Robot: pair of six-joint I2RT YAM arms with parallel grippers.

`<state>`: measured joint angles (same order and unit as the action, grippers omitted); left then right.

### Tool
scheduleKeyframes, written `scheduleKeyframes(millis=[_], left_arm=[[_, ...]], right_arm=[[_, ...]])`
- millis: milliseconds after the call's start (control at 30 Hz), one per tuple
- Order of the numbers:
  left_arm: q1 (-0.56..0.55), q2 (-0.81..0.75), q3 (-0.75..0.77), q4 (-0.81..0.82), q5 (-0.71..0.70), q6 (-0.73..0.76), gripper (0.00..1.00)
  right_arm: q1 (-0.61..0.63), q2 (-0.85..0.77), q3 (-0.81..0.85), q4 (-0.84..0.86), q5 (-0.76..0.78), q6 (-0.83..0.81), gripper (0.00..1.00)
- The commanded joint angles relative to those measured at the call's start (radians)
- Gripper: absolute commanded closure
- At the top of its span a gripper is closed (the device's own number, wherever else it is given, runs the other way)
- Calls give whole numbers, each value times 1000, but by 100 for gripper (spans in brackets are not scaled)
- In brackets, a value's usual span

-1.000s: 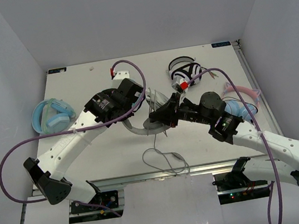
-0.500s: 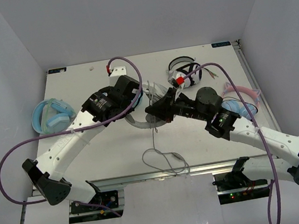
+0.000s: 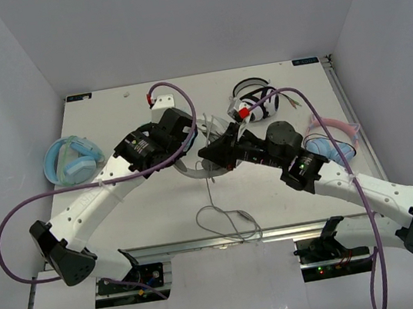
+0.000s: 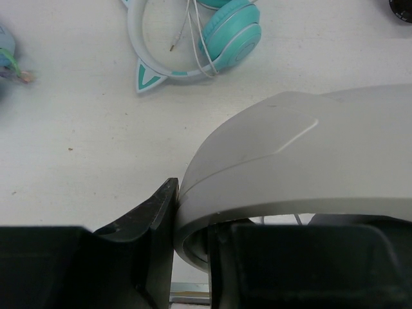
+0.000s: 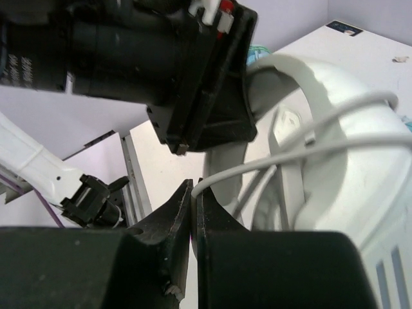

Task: Wrap the headphones

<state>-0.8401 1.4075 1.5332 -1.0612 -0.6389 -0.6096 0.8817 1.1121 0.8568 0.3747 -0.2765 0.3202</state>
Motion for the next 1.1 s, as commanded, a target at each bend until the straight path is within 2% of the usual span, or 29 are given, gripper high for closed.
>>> scheduleKeyframes(millis=[0,233,500,633,1067], left_arm=[[10,-80,92,109,-9,-105,100],[9,-109,94,124,-13,-123,100],[9,-135,79,138,-25,-142,100],[10,-146,94,129,-18,-143,100],[9,-230,52,171,45,-166,100]], right_arm=[[41,-42,-73,27,0,-15,91],[77,-81,-137,53,91,-38,78],[96,-56,-146,57,124,-52,76],[105,-46,-180,101,174,-75,71],[114,50,-383,631,234,-155,58]])
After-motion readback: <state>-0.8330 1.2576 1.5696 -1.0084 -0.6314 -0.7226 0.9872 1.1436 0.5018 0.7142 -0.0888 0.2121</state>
